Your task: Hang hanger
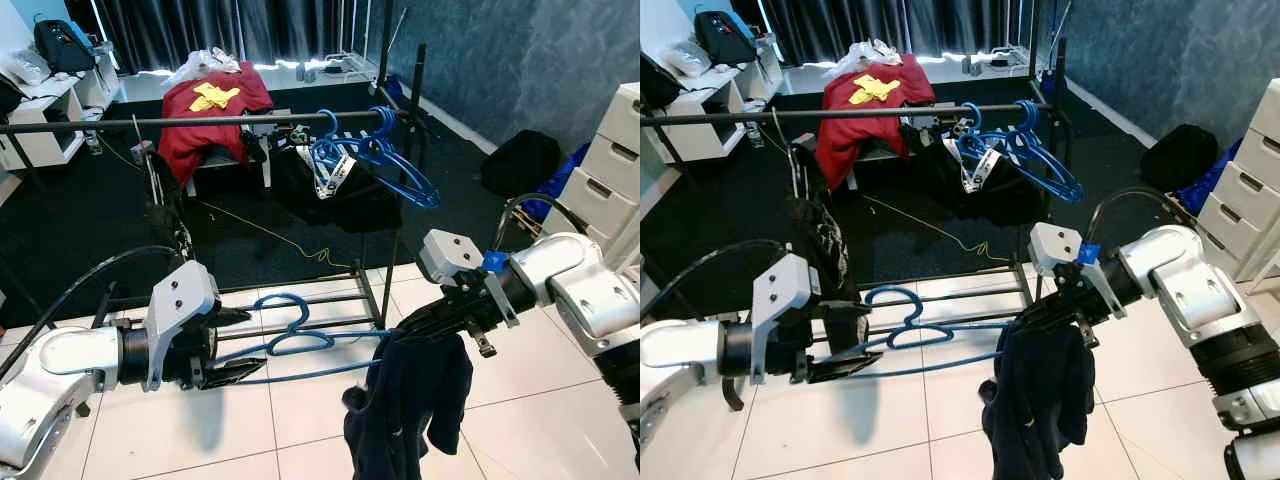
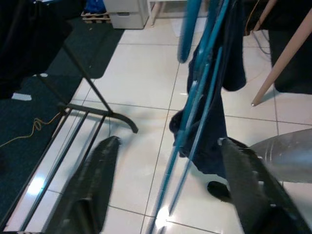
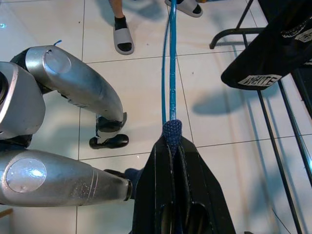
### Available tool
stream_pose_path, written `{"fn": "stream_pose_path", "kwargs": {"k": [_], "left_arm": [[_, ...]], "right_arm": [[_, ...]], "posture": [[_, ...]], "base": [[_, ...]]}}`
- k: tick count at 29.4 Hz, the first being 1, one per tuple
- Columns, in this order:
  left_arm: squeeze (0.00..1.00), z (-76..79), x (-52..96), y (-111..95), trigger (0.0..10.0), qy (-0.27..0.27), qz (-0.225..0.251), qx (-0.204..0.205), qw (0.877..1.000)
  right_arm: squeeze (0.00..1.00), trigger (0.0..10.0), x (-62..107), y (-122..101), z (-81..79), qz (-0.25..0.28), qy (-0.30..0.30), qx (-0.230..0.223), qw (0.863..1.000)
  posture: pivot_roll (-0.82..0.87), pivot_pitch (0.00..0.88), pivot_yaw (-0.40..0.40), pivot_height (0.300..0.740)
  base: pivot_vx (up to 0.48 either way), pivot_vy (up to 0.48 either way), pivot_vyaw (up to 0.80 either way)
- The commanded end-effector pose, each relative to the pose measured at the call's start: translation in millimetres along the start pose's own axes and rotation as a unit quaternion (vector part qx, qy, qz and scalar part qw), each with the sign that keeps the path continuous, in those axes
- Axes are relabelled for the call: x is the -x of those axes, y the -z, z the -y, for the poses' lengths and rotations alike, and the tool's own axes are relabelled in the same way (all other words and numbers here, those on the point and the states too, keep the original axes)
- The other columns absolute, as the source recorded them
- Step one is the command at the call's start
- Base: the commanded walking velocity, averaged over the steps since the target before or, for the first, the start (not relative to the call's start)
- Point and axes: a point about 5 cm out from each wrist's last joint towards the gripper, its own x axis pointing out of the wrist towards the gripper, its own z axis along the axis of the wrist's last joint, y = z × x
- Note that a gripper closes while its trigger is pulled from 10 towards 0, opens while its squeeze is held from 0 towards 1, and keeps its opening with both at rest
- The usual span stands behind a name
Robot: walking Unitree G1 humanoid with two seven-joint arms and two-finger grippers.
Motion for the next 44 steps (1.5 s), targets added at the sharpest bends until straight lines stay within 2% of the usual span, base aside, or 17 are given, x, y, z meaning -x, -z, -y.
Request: {"fn": "stream_pose_path", "kwargs": {"k": [1, 9, 10, 11, 14, 15, 16, 21, 22, 23, 35, 44], "left_arm": [[0.0, 1.3, -0.9, 8.5, 10.0, 0.002, -0.026, 0.009, 1.0], [0.0, 5.8, -2.2, 21.0, 10.0, 0.004, -0.054, 0.027, 0.998], [0.0, 7.2, -9.2, 18.0, 10.0, 0.002, -0.022, 0.039, 0.999], [0.0, 7.2, -9.2, 18.0, 10.0, 0.002, -0.022, 0.039, 0.999], [0.0, 12.4, -21.8, 10.4, 10.0, 0.008, 0.033, 0.059, 0.998], [0.0, 12.4, -21.8, 10.4, 10.0, 0.008, 0.033, 0.059, 0.998], [0.0, 18.5, -30.9, 5.7, 10.0, 0.019, 0.06, 0.07, 0.996], [0.0, 23.0, -36.1, 4.7, 10.0, 0.027, 0.067, 0.076, 0.994], [0.0, 24.9, -37.2, 5.7, 8.2, 0.033, 0.064, 0.077, 0.994], [0.0, 26.4, -36.8, 7.5, 0.0, 0.039, 0.058, 0.077, 0.995], [0.0, 26.3, -24.4, 22.4, 0.0, 0.049, -0.007, 0.058, 0.997], [0.0, 24.9, -30.6, 20.3, 0.0, 0.03, 0.009, 0.06, 0.998]], "right_arm": [[0.0, 0.0, -1.6, -7.7, 0.9, 0.0, -0.006, 0.02, 1.0], [0.0, 0.0, -2.9, -8.4, -0.2, 0.002, -0.012, 0.02, 1.0], [0.0, 0.0, -4.7, -10.4, 0.2, 0.005, -0.015, 0.023, 1.0], [0.0, 0.0, -4.7, -10.4, 0.2, 0.005, -0.015, 0.023, 1.0], [0.0, 0.0, -8.4, -11.2, -0.2, 0.011, -0.018, 0.024, 0.999], [0.0, 0.0, -8.4, -11.2, -0.2, 0.011, -0.018, 0.024, 0.999], [0.0, 0.0, -10.4, -10.5, -0.7, 0.013, -0.02, 0.022, 0.999], [0.0, 0.0, -11.0, -10.1, -1.3, 0.014, -0.021, 0.02, 0.999], [0.0, 0.0, -10.8, -10.0, -1.6, 0.015, -0.021, 0.02, 0.999], [0.0, 0.0, -10.6, -10.0, -1.7, 0.015, -0.021, 0.02, 0.999], [0.0, 0.0, -6.7, -7.8, -2.7, 0.007, -0.021, 0.015, 1.0], [0.0, 0.0, -6.4, -7.8, -3.6, 0.002, -0.024, 0.016, 1.0]], "posture": [[-0.08, 0.0, 0.011, 0.74], [-0.08, 0.0, 0.01, 0.74], [-0.08, 0.0, 0.011, 0.74], [-0.08, 0.0, 0.011, 0.74], [-0.08, 0.0, 0.008, 0.74], [-0.08, 0.0, 0.008, 0.74], [-0.08, 0.0, 0.007, 0.74], [-0.08, 0.0, 0.005, 0.74], [-0.08, 0.0, 0.005, 0.74], [-0.09, 0.0, 0.006, 0.74], [-0.09, 0.0, 0.004, 0.74], [-0.09, 0.0, 0.001, 0.74]], "base": [[0.0, 0.0, 0.0], [0.0, 0.0, 0.0], [0.0, 0.0, 0.0], [0.0, 0.0, 0.0], [0.0, 0.0, 0.0], [0.0, 0.0, 0.0], [0.0, 0.0, 0.0], [0.0, 0.0, 0.0], [0.0, 0.0, 0.0], [0.0, 0.0, 0.0], [0.0, 0.0, 0.0], [0.0, 0.0, 0.0]]}}
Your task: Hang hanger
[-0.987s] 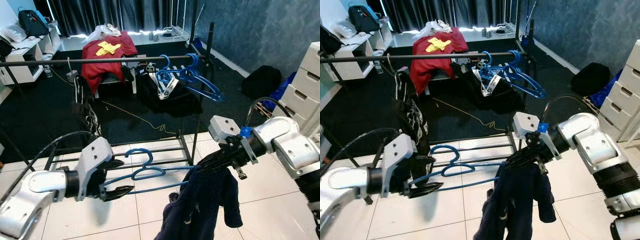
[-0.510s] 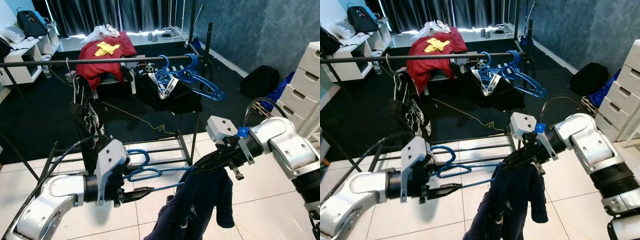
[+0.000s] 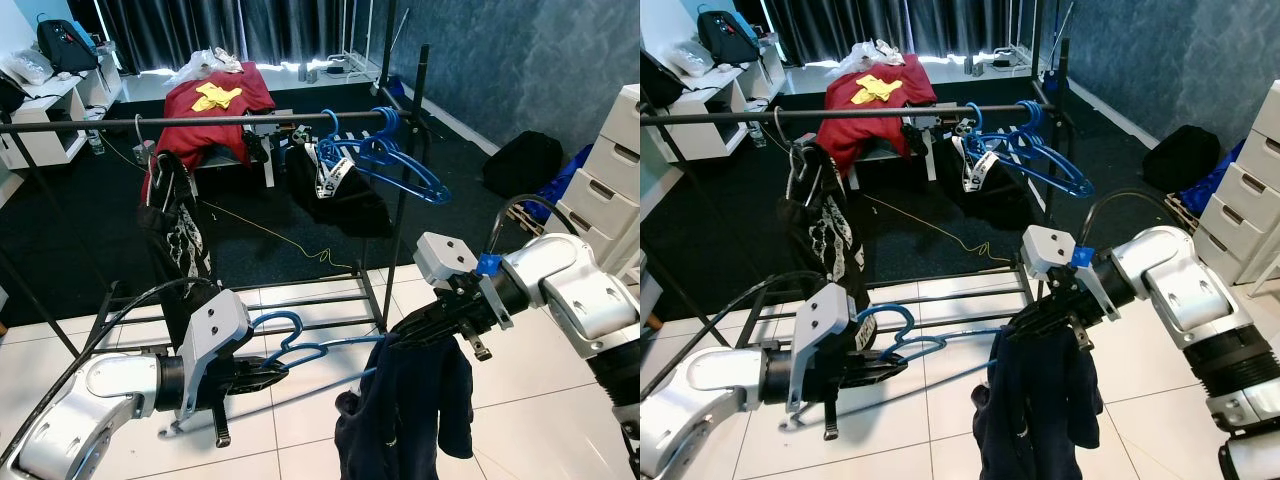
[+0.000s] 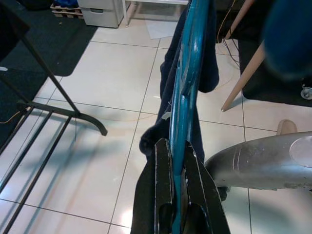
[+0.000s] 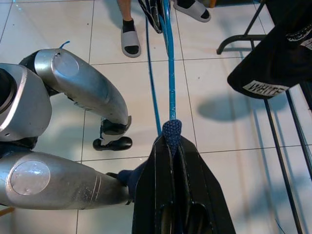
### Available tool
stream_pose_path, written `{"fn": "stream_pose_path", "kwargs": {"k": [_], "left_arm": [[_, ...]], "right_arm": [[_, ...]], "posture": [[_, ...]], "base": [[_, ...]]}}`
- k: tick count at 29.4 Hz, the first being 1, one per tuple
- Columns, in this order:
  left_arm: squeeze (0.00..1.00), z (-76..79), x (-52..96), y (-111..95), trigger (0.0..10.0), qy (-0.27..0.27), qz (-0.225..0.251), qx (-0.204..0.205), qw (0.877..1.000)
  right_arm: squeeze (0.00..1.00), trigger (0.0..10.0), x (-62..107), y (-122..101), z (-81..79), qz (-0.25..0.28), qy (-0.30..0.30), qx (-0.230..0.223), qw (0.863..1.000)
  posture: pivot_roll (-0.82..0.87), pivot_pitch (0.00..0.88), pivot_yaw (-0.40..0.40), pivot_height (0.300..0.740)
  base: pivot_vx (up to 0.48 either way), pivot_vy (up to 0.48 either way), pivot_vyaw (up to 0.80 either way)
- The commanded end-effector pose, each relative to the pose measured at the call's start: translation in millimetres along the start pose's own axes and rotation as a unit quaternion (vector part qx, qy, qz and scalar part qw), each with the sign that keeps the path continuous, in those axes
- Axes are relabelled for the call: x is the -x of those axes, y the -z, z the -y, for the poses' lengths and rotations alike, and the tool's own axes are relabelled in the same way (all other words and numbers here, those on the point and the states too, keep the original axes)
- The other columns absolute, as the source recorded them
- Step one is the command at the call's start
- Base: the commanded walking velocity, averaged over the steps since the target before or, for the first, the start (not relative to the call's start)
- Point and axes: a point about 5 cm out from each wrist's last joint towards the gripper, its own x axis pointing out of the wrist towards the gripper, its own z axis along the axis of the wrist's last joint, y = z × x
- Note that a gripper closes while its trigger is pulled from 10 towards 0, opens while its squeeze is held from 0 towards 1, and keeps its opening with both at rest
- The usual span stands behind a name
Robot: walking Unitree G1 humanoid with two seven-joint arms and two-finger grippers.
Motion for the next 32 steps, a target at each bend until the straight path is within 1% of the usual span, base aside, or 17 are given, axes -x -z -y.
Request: {"fn": "stream_pose_path", "kwargs": {"k": [1, 5, 6, 7, 10, 15, 19, 20, 22, 23, 24, 25, 28, 29, 30, 31, 32], "left_arm": [[0.0, -1.5, -2.7, 3.9, 0.0, -0.011, -0.006, 0.005, 1.0], [0.0, 0.4, -9.4, 5.3, 0.0, -0.016, 0.006, 0.011, 1.0], [0.0, 0.8, -13.0, 5.6, 1.9, -0.02, 0.015, 0.017, 1.0], [0.0, 1.0, -15.3, 5.7, 1.9, -0.024, 0.02, 0.021, 0.999], [0.0, 2.0, -24.8, 6.2, 3.8, -0.046, 0.054, 0.043, 0.997], [0.0, 1.9, -33.8, 3.5, 4.2, -0.08, 0.106, 0.074, 0.988], [0.0, 4.1, -38.2, 3.1, 4.2, -0.088, 0.125, 0.089, 0.984], [0.0, 5.3, -40.5, 2.3, 4.3, -0.093, 0.139, 0.098, 0.981], [0.0, 6.2, -42.4, 1.3, 4.3, -0.099, 0.153, 0.107, 0.978], [0.0, 6.4, -43.3, 1.1, 4.4, -0.101, 0.158, 0.109, 0.976], [0.0, 6.4, -43.3, 1.1, 4.4, -0.101, 0.158, 0.109, 0.976], [0.0, 7.6, -46.3, -0.7, 4.4, -0.107, 0.176, 0.121, 0.971], [0.0, 9.0, -48.7, -2.9, 4.5, -0.11, 0.194, 0.132, 0.966], [0.0, 9.0, -49.9, -4.4, 4.7, -0.113, 0.205, 0.138, 0.962], [0.0, 9.0, -50.7, -5.4, 4.7, -0.115, 0.213, 0.143, 0.96], [0.0, 9.1, -51.5, -6.4, 4.8, -0.115, 0.218, 0.145, 0.958], [0.0, 9.1, -52.1, -7.0, 4.8, -0.115, 0.221, 0.146, 0.957]], "right_arm": [[0.0, 0.0, -0.4, -3.6, -1.6, -0.004, -0.007, 0.01, 1.0], [0.0, 0.0, -0.9, -5.6, -0.2, 0.0, -0.006, 0.014, 1.0], [0.0, 0.0, -1.1, -6.7, 0.7, 0.002, -0.004, 0.017, 1.0], [0.0, 0.0, -1.3, -7.4, 1.3, 0.003, -0.004, 0.018, 1.0], [0.0, 0.0, -0.5, -11.1, 4.1, 0.011, 0.004, 0.027, 1.0], [0.0, 0.2, 3.2, -16.0, 6.7, 0.022, 0.01, 0.034, 0.999], [0.0, 0.7, 5.0, -17.5, 8.2, 0.024, 0.014, 0.037, 0.999], [0.0, 3.6, 6.8, -18.5, 9.8, 0.028, 0.019, 0.04, 0.999], [0.0, 3.6, 8.6, -19.6, 11.4, 0.031, 0.025, 0.043, 0.998], [0.0, 4.3, 9.5, -20.3, 12.2, 0.034, 0.027, 0.043, 0.998], [0.0, 4.3, 9.5, -20.3, 12.2, 0.034, 0.027, 0.043, 0.998], [0.0, 10.0, 13.2, -24.0, 15.2, 0.046, 0.038, 0.048, 0.997], [0.0, 10.0, 17.4, -28.7, 18.6, 0.063, 0.05, 0.052, 0.995], [0.19, 10.0, 20.5, -33.4, 21.2, 0.083, 0.058, 0.054, 0.993], [0.19, 10.0, 22.7, -36.7, 22.9, 0.097, 0.063, 0.055, 0.992], [0.91, 10.0, 25.5, -41.3, 24.8, 0.117, 0.069, 0.057, 0.989], [0.91, 10.0, 27.4, -44.3, 25.9, 0.13, 0.073, 0.059, 0.987]], "posture": [[-0.09, 0.0, 0.002, 0.74], [-0.09, 0.0, 0.0, 0.74], [-0.09, 0.0, 0.0, 0.74], [-0.09, 0.0, 0.0, 0.74], [-0.09, 0.0, -0.005, 0.74], [-0.09, 0.0, -0.008, 0.74], [-0.09, 0.0, -0.009, 0.74], [-0.09, 0.0, -0.01, 0.74], [-0.09, 0.0, -0.01, 0.74], [-0.09, 0.0, -0.011, 0.74], [-0.09, 0.0, -0.011, 0.74], [-0.09, 0.0, -0.014, 0.74], [-0.09, 0.0, -0.016, 0.74], [-0.09, 0.0, -0.018, 0.74], [-0.09, 0.0, -0.018, 0.74], [-0.09, 0.0, -0.02, 0.74], [-0.09, 0.0, -0.02, 0.74]], "base": [[0.0, 0.0, 0.0], [0.0, 0.0, 0.0], [0.0, 0.0, 0.0], [0.0, 0.0, 0.0], [0.0, 0.0, 0.0], [0.0, 0.0, 0.0], [0.0, 0.0, 0.0], [0.0, 0.0, 0.0], [0.0, 0.0, 0.0], [0.0, 0.0, 0.0], [0.0, 0.0, 0.0], [0.0, 0.0, 0.0], [0.0, 0.0, 0.0], [0.0, 0.0, 0.0], [0.0, 0.0, 0.0], [0.0, 0.0, 0.0], [0.0, 0.0, 0.0]]}}
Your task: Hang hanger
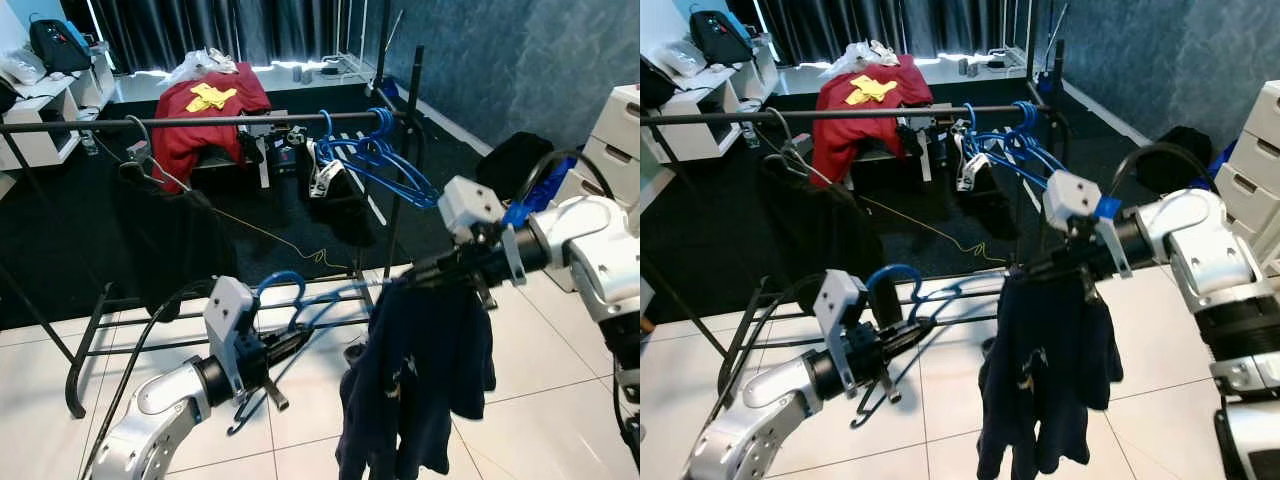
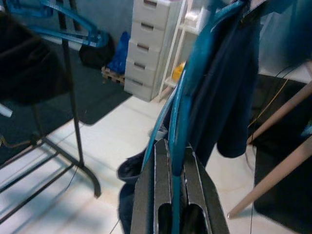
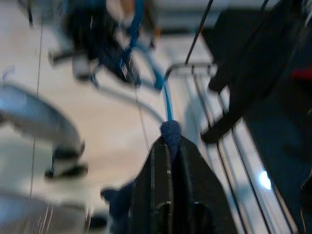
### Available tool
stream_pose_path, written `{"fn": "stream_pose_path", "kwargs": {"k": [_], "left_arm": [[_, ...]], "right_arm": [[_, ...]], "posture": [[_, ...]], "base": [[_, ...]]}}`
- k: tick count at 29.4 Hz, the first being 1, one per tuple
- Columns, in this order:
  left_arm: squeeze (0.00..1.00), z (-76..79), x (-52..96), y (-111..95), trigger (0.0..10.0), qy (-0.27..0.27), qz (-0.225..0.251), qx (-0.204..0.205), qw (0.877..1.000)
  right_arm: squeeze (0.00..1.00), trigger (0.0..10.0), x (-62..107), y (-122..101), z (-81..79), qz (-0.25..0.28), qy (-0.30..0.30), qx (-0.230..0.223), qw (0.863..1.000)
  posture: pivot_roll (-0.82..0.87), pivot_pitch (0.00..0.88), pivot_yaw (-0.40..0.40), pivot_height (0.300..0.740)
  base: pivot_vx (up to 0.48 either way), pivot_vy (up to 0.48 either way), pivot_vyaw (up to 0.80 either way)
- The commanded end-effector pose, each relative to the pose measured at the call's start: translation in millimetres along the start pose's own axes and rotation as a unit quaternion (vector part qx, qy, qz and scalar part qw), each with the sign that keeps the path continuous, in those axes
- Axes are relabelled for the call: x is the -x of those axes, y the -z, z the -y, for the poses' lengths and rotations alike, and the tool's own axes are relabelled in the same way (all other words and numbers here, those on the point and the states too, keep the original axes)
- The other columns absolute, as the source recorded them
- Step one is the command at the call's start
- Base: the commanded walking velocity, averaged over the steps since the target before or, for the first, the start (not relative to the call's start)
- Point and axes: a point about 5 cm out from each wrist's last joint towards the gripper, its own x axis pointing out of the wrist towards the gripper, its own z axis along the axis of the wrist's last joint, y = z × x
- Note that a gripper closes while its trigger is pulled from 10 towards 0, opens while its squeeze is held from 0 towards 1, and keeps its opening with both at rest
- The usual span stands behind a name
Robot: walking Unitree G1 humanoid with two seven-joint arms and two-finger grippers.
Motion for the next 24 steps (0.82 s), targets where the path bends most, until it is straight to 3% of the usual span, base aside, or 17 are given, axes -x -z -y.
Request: {"fn": "stream_pose_path", "kwargs": {"k": [1, 2, 9, 16, 21, 24], "left_arm": [[0.0, 7.1, -9.2, -5.6, 4.8, 0.018, 0.032, 0.011, 0.999], [0.0, 7.0, -10.0, -6.0, 4.9, 0.017, 0.035, 0.01, 0.999], [0.0, 4.0, -11.2, -9.7, 4.9, 0.009, 0.051, 0.011, 0.999], [0.0, 2.7, -11.1, -10.5, 4.9, 0.005, 0.054, 0.009, 0.998], [0.0, -0.5, -9.6, -13.2, 4.9, -0.001, 0.056, 0.001, 0.998], [0.0, -2.5, -7.0, -15.9, 5.1, -0.004, 0.056, -0.006, 0.998]], "right_arm": [[0.91, 10.0, -10.1, -10.0, 0.0, 0.04, -0.024, 0.012, 0.999], [1.0, 10.0, -8.5, -13.7, 1.9, 0.055, -0.018, 0.013, 0.998], [0.98, 10.0, -0.9, -25.8, 10.4, 0.121, 0.016, 0.02, 0.992], [0.97, 10.0, 5.5, -26.3, 13.8, 0.141, 0.041, 0.022, 0.989], [0.95, 10.0, 41.7, -47.5, 27.4, 0.243, 0.155, 0.033, 0.957], [0.93, 10.0, 54.5, -43.2, 28.4, 0.252, 0.194, 0.024, 0.948]], "posture": [[-0.09, 0.0, -0.02, 0.74], [-0.09, 0.0, -0.021, 0.74], [-0.1, 0.0, -0.023, 0.74], [-0.1, 0.0, -0.022, 0.74], [-0.09, 0.0, -0.024, 0.74], [-0.09, 0.0, -0.02, 0.74]], "base": [[0.0, 0.0, 0.0], [0.0, 0.0, 0.0], [0.0, 0.0, 0.0], [0.0, 0.0, 0.0], [0.0, 0.0, 0.0], [0.0, 0.0, 0.0]]}}
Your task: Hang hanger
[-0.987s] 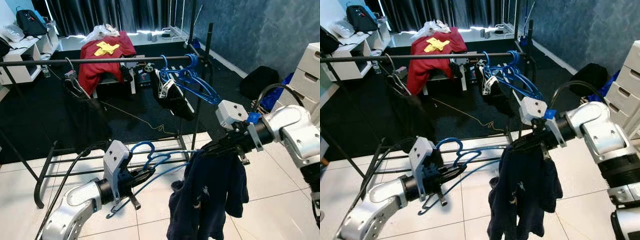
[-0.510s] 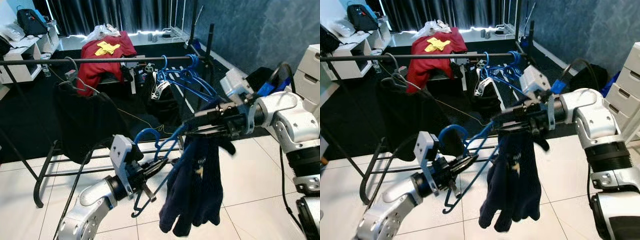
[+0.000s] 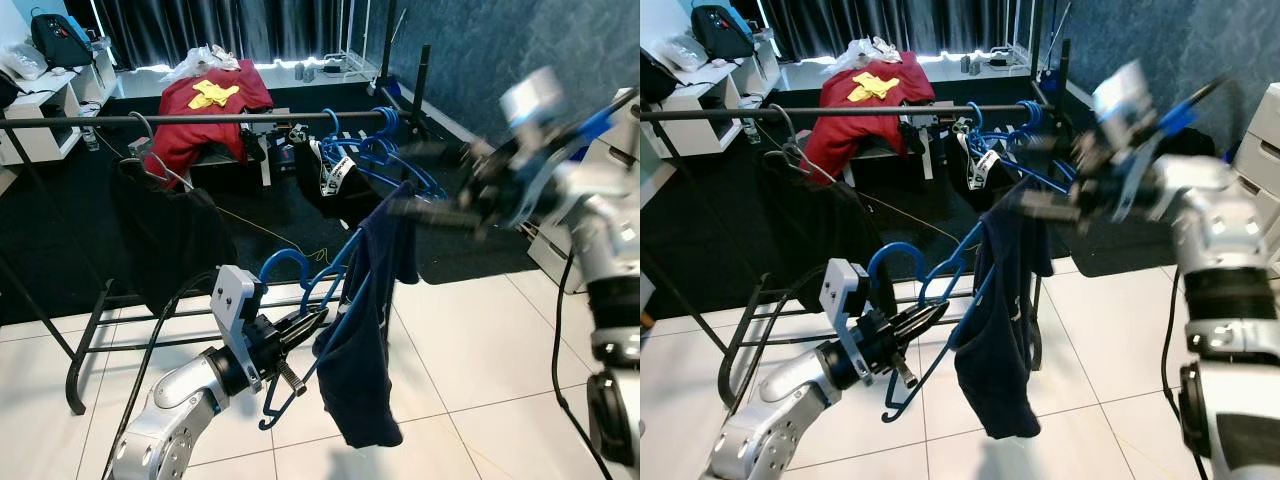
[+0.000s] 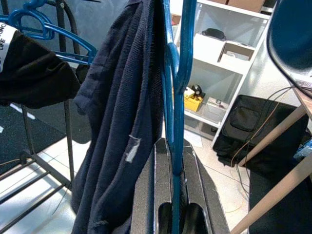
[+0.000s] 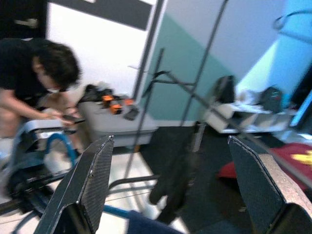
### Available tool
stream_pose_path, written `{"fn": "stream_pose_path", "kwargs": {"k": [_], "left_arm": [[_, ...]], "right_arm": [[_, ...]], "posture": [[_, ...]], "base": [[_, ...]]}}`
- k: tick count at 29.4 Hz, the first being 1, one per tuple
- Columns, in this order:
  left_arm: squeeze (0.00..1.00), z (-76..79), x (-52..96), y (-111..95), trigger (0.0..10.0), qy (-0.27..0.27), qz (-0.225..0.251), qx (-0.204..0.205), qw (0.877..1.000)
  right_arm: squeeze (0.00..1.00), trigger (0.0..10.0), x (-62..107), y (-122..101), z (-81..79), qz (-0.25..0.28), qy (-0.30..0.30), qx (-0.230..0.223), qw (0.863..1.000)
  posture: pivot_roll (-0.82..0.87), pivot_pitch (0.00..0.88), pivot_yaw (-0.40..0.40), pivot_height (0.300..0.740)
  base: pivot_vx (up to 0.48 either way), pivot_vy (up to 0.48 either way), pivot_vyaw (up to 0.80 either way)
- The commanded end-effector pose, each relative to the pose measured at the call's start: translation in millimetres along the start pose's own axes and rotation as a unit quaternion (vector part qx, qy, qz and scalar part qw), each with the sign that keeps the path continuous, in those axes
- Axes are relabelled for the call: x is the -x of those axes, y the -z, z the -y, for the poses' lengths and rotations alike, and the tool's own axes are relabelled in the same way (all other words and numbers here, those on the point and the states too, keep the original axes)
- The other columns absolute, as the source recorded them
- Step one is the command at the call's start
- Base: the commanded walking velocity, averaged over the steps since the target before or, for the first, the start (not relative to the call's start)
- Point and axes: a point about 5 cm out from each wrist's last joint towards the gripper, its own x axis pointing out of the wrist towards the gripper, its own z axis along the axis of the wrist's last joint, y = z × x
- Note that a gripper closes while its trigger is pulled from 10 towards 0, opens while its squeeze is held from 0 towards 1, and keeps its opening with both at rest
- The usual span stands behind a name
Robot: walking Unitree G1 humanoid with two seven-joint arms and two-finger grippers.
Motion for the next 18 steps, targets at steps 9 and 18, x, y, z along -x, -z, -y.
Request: {"fn": "stream_pose_path", "kwargs": {"k": [9, 18], "left_arm": [[0.0, -9.6, 13.2, -50.9, 6.5, 0.032, 0.042, -0.065, 0.996], [0.0, -8.4, 12.1, -74.4, 6.5, 0.056, 0.059, -0.093, 0.992]], "right_arm": [[0.0, 10.0, 50.2, 72.0, -12.2, -0.067, 0.134, -0.087, 0.985], [0.0, 10.0, 42.6, 101.4, -30.3, -0.04, 0.145, -0.145, 0.978]], "posture": [[-0.09, 0.0, -0.003, 0.74], [-0.08, 0.0, 0.009, 0.74]], "base": [[0.0, 0.0, 0.0], [0.0, 0.0, 0.0]]}}
